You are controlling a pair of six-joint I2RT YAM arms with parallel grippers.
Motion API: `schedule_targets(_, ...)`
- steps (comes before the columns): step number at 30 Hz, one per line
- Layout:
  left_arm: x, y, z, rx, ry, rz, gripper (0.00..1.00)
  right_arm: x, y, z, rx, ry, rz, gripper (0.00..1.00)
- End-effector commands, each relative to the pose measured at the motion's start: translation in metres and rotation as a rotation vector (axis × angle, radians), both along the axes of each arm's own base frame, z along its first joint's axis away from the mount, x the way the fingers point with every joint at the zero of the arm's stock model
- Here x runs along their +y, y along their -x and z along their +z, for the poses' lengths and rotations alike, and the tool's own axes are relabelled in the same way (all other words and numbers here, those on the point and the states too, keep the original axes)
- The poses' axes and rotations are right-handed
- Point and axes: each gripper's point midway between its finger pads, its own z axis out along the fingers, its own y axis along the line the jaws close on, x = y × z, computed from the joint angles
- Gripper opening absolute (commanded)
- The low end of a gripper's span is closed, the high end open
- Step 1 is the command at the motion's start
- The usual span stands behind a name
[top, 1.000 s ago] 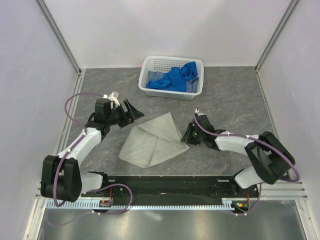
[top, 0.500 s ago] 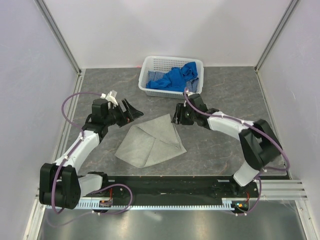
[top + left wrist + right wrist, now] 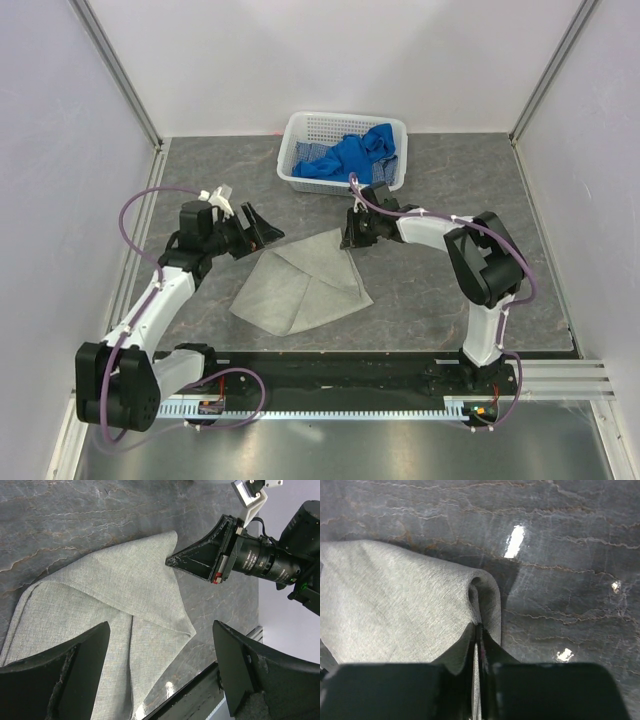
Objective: Fold the napkin, place the utensils inside, and roll it up
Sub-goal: Fold the napkin
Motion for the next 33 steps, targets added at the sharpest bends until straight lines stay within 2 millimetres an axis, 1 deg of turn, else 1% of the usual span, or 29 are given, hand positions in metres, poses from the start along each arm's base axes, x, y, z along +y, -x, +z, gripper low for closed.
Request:
schedule_targets(1,0.002,-0.009,0.006,-0.037,-0.037,-0.021,0.91,0.001,-0.008,-0.007,0.015,0.008,-0.012,0.00)
schedule_targets(3,0.003,-0.013,0.001,-0.025,-0.041,-0.016,0.91,-0.010,-0.009,-0.018,0.032,0.057,-0.071,0.00)
schedule_targets(5,0.004,-0.018,-0.003,-0.018,-0.048,-0.002,0.91,-0.028,-0.008,-0.030,0.052,0.120,-0.135,0.00)
schedule_targets(6,0.004,-0.021,-0.003,-0.021,-0.047,0.004,0.91,-0.036,-0.008,-0.032,0.066,0.127,-0.177,0.00)
schedule_targets(8,0.003,-0.028,-0.001,-0.030,-0.041,0.008,0.91,-0.044,-0.005,-0.035,0.073,0.131,-0.218,0.00)
schedule_targets(9,0.000,-0.034,-0.008,-0.010,-0.039,0.000,0.91,-0.055,0.000,-0.039,0.079,0.155,-0.262,0.00)
schedule_targets(10,-0.004,-0.041,0.001,-0.025,-0.029,-0.016,0.90,-0.060,0.001,-0.040,0.069,0.166,-0.287,0.00)
schedule_targets(11,-0.008,-0.045,0.002,-0.022,-0.027,-0.028,0.90,-0.072,0.011,-0.049,0.084,0.199,-0.316,0.00)
schedule_targets(12,-0.016,-0.049,-0.005,-0.005,-0.029,-0.049,0.90,-0.083,0.007,-0.043,0.051,0.218,-0.384,0.00)
schedule_targets(13,-0.021,-0.057,0.004,-0.028,-0.024,-0.057,0.90,-0.091,0.008,-0.042,0.039,0.229,-0.425,0.00)
schedule_targets(14,-0.027,-0.060,0.004,-0.029,-0.020,-0.069,0.90,-0.103,0.021,-0.051,0.058,0.252,-0.457,0.00)
schedule_targets(15,-0.038,-0.061,0.008,-0.038,-0.015,-0.093,0.90,-0.113,0.020,-0.041,0.025,0.250,-0.519,0.00)
schedule_targets(16,-0.046,-0.070,0.014,-0.054,-0.010,-0.104,0.90,-0.117,0.021,-0.038,0.021,0.222,-0.578,0.00)
schedule_targets(17,-0.052,-0.072,0.017,-0.062,-0.006,-0.119,0.90,-0.128,0.038,-0.047,0.046,0.237,-0.617,0.00)
schedule_targets(18,-0.062,-0.073,0.020,-0.068,0.001,-0.140,0.90,-0.131,0.039,-0.034,0.016,0.205,-0.658,0.00)
schedule_targets(19,-0.068,-0.077,0.025,-0.080,0.014,-0.158,0.90,-0.134,0.041,-0.031,0.006,0.180,-0.695,0.00)
schedule_targets(20,-0.073,-0.076,0.027,-0.076,0.030,-0.169,0.90,-0.138,0.054,-0.029,0.024,0.131,-0.754,0.00)
schedule_targets(22,-0.075,-0.074,0.029,-0.089,0.051,-0.182,0.90,-0.134,0.064,-0.025,0.028,0.069,-0.787,0.00)
schedule_targets(23,-0.075,-0.072,0.029,-0.090,0.052,-0.180,0.90,-0.133,0.073,-0.029,0.047,0.059,-0.799,0.00)
schedule_targets(24,-0.072,-0.071,0.026,-0.091,0.043,-0.168,0.90,-0.121,0.077,-0.020,0.030,0.033,-0.768,0.00)
schedule_targets(25,-0.070,-0.066,0.018,-0.077,0.034,-0.162,0.90,-0.119,0.082,-0.019,0.036,0.047,-0.754,0.04)
schedule_targets(26,-0.067,-0.062,0.023,-0.096,0.030,-0.157,0.90,-0.114,0.084,-0.014,0.034,0.051,-0.738,0.16)
schedule_targets(27,-0.065,-0.059,0.022,-0.095,0.025,-0.151,0.90,-0.108,0.087,-0.007,0.021,0.054,-0.705,0.25)
schedule_targets(28,-0.063,-0.052,0.014,-0.079,0.019,-0.147,0.90,-0.113,0.095,-0.006,0.036,0.094,-0.692,0.35)
schedule_targets(29,-0.060,-0.046,0.017,-0.091,0.016,-0.145,0.91,-0.114,0.090,0.007,0.004,0.100,-0.691,0.49)
schedule_targets(30,-0.056,-0.043,0.015,-0.087,0.001,-0.129,0.91,-0.117,0.087,0.026,-0.045,0.101,-0.673,0.53)
schedule_targets(31,-0.050,-0.034,0.001,-0.051,-0.023,-0.119,0.91,-0.124,0.092,0.033,-0.055,0.144,-0.658,0.57)
schedule_targets(32,-0.045,-0.029,-0.006,-0.046,-0.050,-0.110,0.91,-0.124,0.083,0.061,-0.124,0.120,-0.654,0.63)
schedule_targets(33,-0.034,-0.022,-0.008,-0.039,-0.083,-0.071,0.91,-0.128,0.081,0.073,-0.166,0.157,-0.610,0.67)
